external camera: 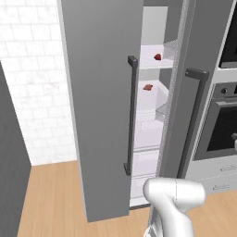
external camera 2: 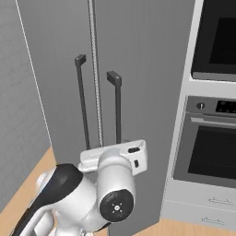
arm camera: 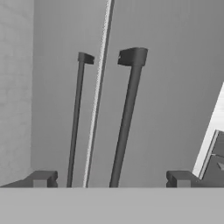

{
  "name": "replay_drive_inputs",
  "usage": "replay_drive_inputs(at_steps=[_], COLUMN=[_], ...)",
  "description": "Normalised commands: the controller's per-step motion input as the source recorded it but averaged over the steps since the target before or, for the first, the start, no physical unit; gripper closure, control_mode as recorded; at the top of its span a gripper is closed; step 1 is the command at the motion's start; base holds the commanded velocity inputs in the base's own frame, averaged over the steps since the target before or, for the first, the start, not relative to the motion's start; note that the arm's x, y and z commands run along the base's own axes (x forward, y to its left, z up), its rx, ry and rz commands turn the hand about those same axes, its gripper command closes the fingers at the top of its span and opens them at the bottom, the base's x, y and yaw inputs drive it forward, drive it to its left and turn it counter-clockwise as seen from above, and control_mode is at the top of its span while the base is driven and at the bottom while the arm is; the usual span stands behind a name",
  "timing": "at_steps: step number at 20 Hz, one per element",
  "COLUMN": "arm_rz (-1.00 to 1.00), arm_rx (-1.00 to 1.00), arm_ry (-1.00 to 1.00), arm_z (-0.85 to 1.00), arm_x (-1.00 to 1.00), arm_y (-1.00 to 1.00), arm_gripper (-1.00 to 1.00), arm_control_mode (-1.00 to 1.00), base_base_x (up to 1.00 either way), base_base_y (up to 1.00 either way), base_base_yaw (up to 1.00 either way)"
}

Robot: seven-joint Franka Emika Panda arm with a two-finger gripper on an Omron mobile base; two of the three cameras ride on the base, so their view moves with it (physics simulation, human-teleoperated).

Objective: Take the strawberry from the fridge and place it on top of the pancake, located on the dining counter.

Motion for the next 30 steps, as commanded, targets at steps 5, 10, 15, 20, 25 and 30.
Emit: replay_drive_inputs(at_steps=[5, 10, 15, 20, 25, 30], arm_rz=[-0.18, -0.27, -0.29, -0.27, -0.19, -0.03], arm_rx=[-0.28, -0.29, -0.30, -0.20, -0.11, -0.03], arm_ry=[-0.01, 0.07, 0.15, 0.02, 0.03, 0.06], arm_z=[0.66, 0.39, 0.05, -0.30, -0.21, -0.15], arm_x=[-0.14, 0.06, 0.33, 0.53, 0.64, 0.62], arm_y=[0.57, 0.88, 0.91, 0.66, 0.32, 0.00], arm_gripper=[-1.00, -1.00, -1.00, -1.00, -1.00, -1.00], arm_control_mode=[-1.00, -1.00, -1.00, -1.00, -1.00, -1.00], base_base_x=[0.00, 0.00, 0.00, 0.00, 0.00, 0.00], base_base_y=[0.00, 0.00, 0.00, 0.00, 0.00, 0.00], base_base_yaw=[0.00, 0.00, 0.00, 0.00, 0.00, 0.00])
